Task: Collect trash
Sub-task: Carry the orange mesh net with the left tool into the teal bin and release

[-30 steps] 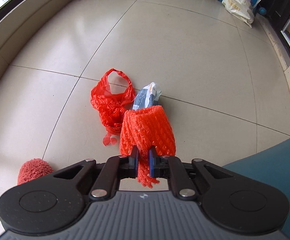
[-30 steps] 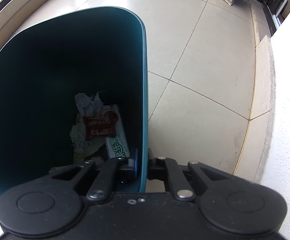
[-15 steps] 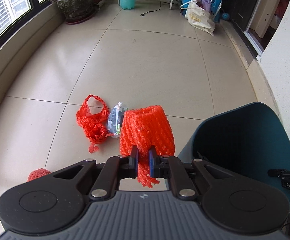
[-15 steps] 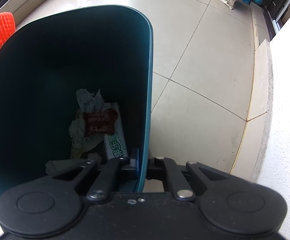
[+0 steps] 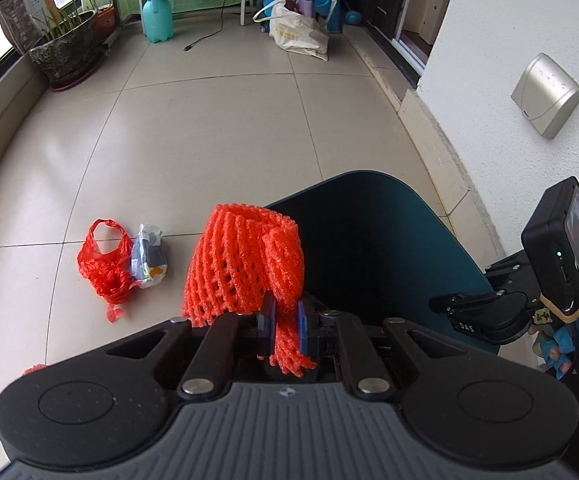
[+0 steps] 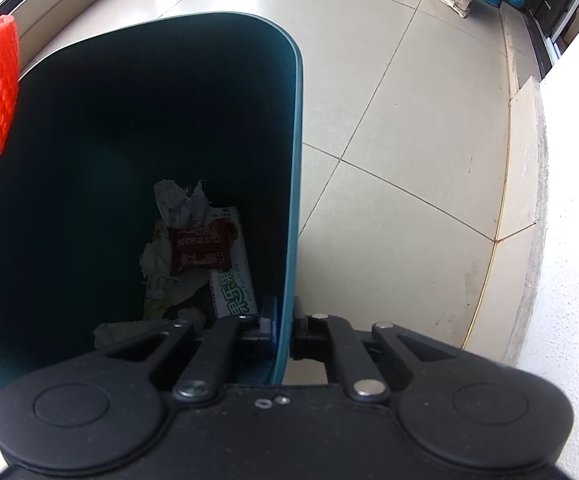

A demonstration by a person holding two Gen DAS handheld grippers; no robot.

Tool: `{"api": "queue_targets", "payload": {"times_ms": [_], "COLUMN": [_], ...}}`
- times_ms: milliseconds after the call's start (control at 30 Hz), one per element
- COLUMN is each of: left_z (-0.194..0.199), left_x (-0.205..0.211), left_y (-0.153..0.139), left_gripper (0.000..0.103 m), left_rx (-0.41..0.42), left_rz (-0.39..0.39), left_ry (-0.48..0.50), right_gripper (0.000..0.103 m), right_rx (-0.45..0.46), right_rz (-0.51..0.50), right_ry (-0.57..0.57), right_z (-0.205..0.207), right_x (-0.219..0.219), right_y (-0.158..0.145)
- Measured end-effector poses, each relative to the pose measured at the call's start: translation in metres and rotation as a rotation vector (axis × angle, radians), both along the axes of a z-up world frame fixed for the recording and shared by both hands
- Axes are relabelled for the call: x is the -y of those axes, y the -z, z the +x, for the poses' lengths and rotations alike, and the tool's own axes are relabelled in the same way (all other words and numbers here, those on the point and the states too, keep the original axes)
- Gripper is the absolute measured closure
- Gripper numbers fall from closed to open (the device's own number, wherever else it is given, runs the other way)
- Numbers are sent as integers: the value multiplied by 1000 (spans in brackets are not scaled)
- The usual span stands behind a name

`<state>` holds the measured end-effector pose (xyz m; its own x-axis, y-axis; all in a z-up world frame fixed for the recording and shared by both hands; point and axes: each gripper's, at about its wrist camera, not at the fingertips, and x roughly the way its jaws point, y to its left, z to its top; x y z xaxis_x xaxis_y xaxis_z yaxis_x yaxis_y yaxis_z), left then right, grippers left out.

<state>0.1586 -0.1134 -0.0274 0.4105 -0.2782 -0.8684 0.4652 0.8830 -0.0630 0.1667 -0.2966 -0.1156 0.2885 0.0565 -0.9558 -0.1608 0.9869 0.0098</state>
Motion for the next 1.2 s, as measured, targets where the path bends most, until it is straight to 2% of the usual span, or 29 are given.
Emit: {"api": "queue_targets", "payload": {"times_ms": [200, 467, 567, 867, 1000, 1100, 1200], "left_z": [-11, -2, -1, 10, 7, 4, 2], "left_x": [36, 58, 61, 61, 59, 57, 55], "left_y": [28, 82, 93, 106, 106, 104, 100], "left_gripper": [93, 93, 93, 92, 90, 79, 57], "left_rx": [-15, -113, -105, -169, -155, -145, -132], "left_rz": [57, 138, 166, 136, 125, 112, 92], "left_ry": [61, 70, 67, 42, 49, 58, 59], "right_gripper": [98, 98, 97, 96, 96, 96, 96], "right_rx": [2, 4, 3, 3, 3, 2, 1], "right_rz": [2, 4, 8, 10, 9, 9, 11], "right_ry": [1, -3, -2, -1, -1, 0, 2], "right_z": [-3, -4, -4, -4, -4, -4, -4], "right_x": [-3, -2, -1, -1, -1, -1, -1], "right_y": [-1, -4, -4, -4, -4, -4, -4]}}
